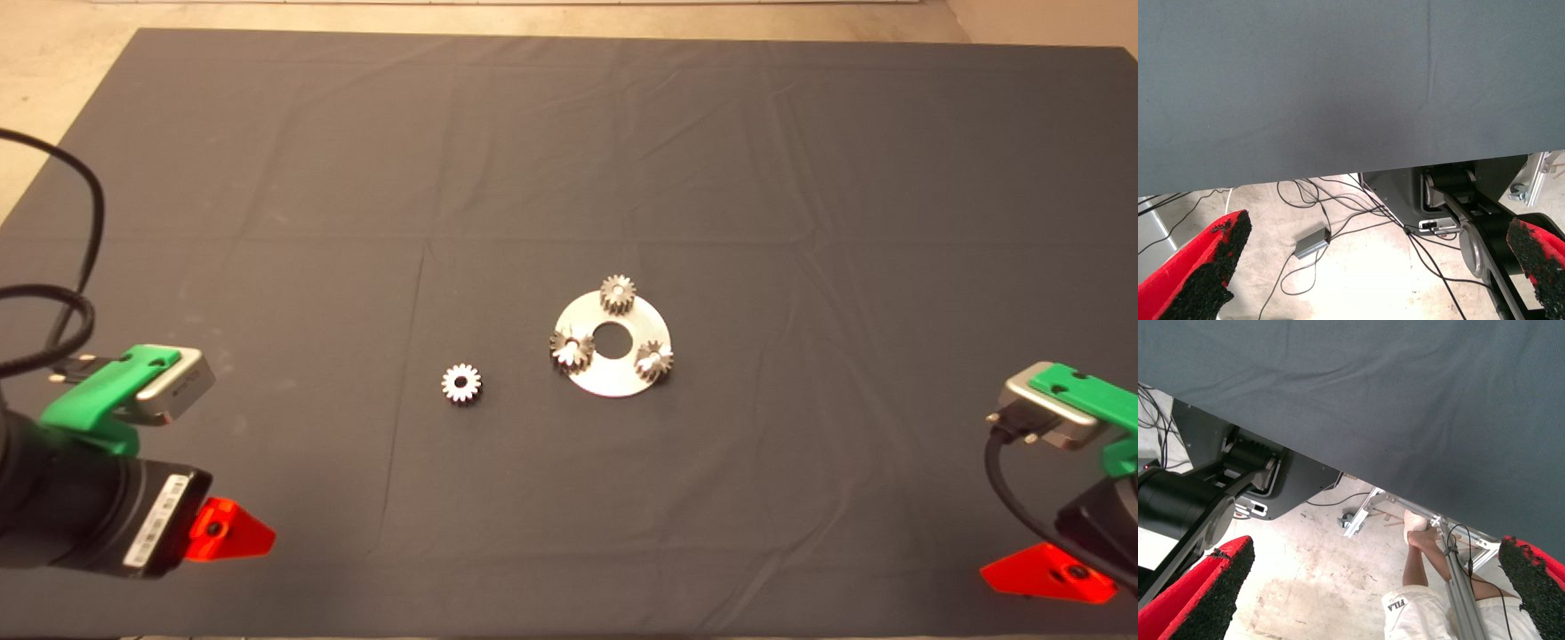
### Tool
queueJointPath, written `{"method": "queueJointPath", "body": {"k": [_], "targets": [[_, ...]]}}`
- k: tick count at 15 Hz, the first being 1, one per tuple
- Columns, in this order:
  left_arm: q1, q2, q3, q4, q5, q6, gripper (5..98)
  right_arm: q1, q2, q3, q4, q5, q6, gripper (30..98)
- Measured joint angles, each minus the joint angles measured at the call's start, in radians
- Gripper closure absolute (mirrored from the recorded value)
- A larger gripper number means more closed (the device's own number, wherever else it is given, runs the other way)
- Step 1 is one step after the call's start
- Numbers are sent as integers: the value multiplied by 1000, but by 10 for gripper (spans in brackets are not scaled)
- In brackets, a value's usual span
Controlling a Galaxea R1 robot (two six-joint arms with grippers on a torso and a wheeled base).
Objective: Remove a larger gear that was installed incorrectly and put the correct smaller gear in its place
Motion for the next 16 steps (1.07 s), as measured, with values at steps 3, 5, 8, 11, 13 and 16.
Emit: {"method": "queueJointPath", "body": {"k": [3,5,8,11,13,16], "targets": [[0,8,0,0,1,0,54,0,-21,0,0,0,0,317],[0,51,-1,2,1,0,54,0,-24,0,0,0,0,317],[0,159,-48,70,1,0,54,0,-24,0,0,0,0,317],[0,285,-151,178,-13,0,54,0,-26,0,0,0,0,317],[1,396,-202,212,-13,0,54,0,-26,0,0,0,0,317],[26,540,-300,245,-41,0,54,0,-24,0,1,-1,0,317]]}}
